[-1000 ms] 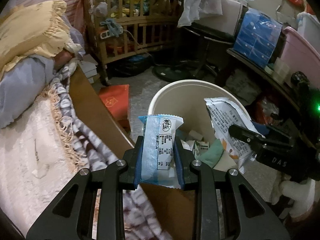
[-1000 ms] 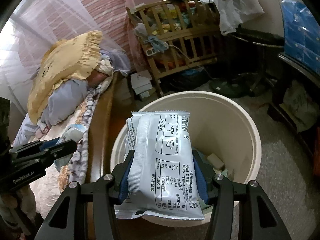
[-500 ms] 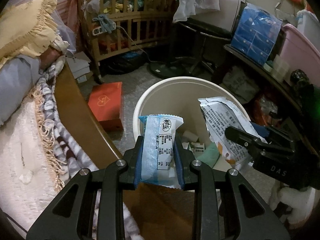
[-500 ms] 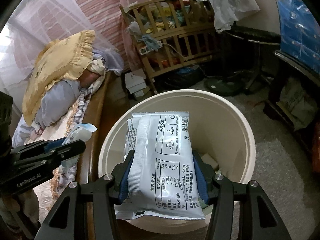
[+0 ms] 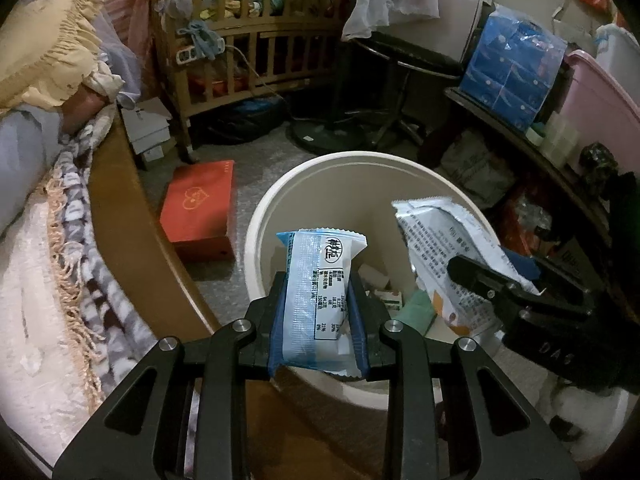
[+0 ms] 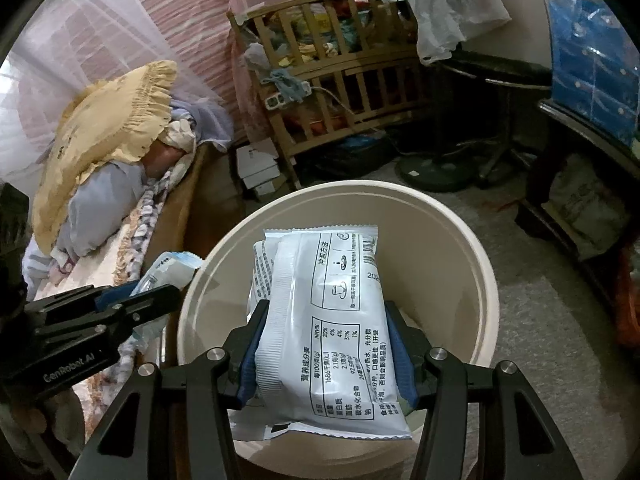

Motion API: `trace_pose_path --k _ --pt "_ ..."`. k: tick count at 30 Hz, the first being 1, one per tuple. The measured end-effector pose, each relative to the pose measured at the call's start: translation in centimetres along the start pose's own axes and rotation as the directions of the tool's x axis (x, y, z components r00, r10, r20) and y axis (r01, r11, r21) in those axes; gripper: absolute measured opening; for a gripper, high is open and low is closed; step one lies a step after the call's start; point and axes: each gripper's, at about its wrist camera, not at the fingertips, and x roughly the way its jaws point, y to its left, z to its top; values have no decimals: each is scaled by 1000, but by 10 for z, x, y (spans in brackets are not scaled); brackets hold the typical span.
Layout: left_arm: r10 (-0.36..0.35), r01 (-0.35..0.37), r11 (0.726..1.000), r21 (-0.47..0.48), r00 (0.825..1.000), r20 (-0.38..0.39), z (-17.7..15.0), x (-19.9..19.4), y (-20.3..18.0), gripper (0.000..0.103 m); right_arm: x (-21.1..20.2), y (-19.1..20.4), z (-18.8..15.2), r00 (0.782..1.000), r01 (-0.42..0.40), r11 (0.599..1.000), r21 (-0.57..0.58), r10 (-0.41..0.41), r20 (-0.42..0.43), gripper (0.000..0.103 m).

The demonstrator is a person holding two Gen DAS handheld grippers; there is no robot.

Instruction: Collect trash

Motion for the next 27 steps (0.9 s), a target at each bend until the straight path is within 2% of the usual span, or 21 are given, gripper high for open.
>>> trace_pose_path --k 2,5,6,7,8,10,18,23,27 --pt "-11 11 1000 1 1000 1 1 3 -2 26 1 -3 1 1000 5 1000 10 -5 -3 54" --pt "-34 34 999 -7 999 5 2 6 -4 27 0 -7 2 1000 29 999 30 -29 6 71" --pt "-41 41 999 -10 999 6 3 7 -4 29 -2 -8 3 1000 28 999 38 -28 13 72" --pt "-56 56 998 -14 998 7 3 7 -4 37 -4 -9 3 999 23 999 45 -24 23 72" --pt "-71 71 997 -19 997 11 2 7 -3 49 -7 -10 4 999 21 999 47 -22 32 72" --pt "-92 93 995 -30 995 32 1 3 -1 57 -9 -8 4 999 27 999 39 -29 42 72" --pt "-56 57 998 -12 997 60 -9 -24 5 58 -19 10 -5 998 4 1000 -9 -3 65 72" --pt "14 -14 1000 5 995 103 -25 -54 13 58 -30 28 -14 996 5 999 -50 -1 86 72" --pt "73 -76 997 13 985 157 -35 -80 20 58 -44 46 -17 994 17 997 -69 -9 113 73"
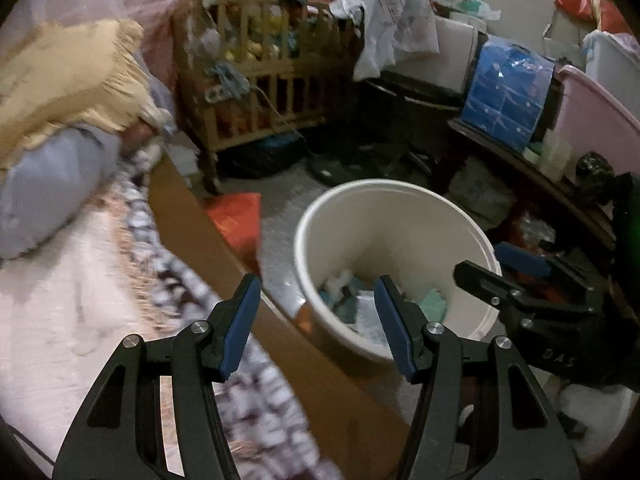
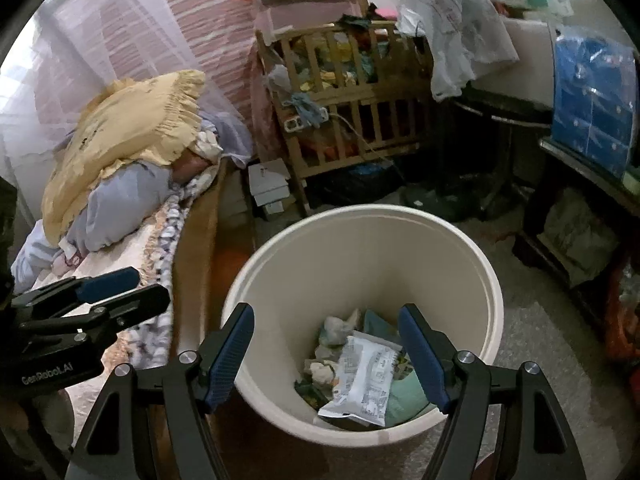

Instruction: Collect trash

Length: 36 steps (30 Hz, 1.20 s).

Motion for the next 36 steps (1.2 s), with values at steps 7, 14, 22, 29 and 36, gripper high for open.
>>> trace_pose_path --k 7,14,22,29,36 --pt "69 -69 998 -3 996 62 -9 -39 17 58 -29 29 0 999 1 1000 -3 -1 54 77" --pt "85 -83 996 -24 989 122 -10 -69 29 58 -57 56 2 993 32 999 -32 -29 113 78" --pt "100 -98 995 -20 978 184 -13 -93 33 58 -77 79 5 985 69 995 -68 -57 164 82" --pt "94 -90 996 -28 973 209 -14 -101 33 58 -88 88 7 977 99 992 -74 -83 195 82" --pt "89 -83 996 -38 972 219 -15 -104 35 58 -92 90 7 976 103 992 -71 -87 198 83"
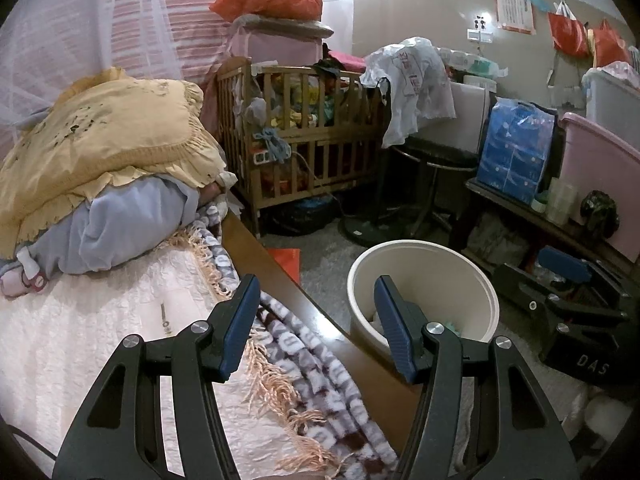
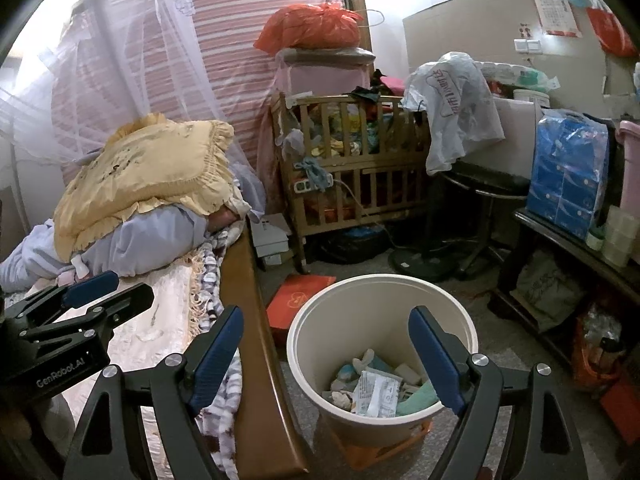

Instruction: Collect trash

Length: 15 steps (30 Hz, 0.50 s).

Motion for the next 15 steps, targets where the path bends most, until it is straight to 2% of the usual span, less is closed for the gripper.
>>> trace_pose_path --k 15 --pt "-3 3 1000 -13 1000 -14 -2 1 2 58 -2 2 0 1000 5 1000 -5 -5 -8 84"
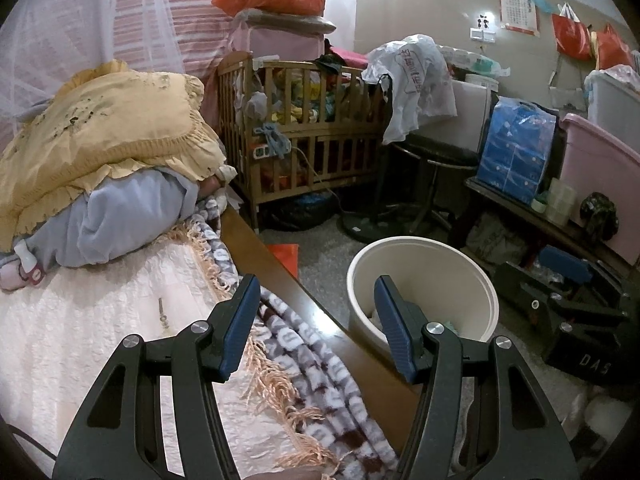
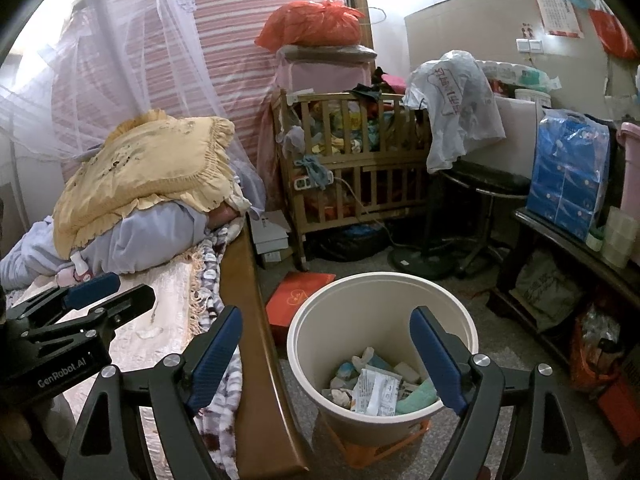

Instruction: Collect trash

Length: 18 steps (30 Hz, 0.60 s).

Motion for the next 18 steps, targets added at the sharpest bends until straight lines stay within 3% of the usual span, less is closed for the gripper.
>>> trace_pose_path --k 18 --pt "-8 8 1000 -15 1000 -7 -3 4 0 58 -1 0 -1 1000 4 1000 1 -4 -6 85"
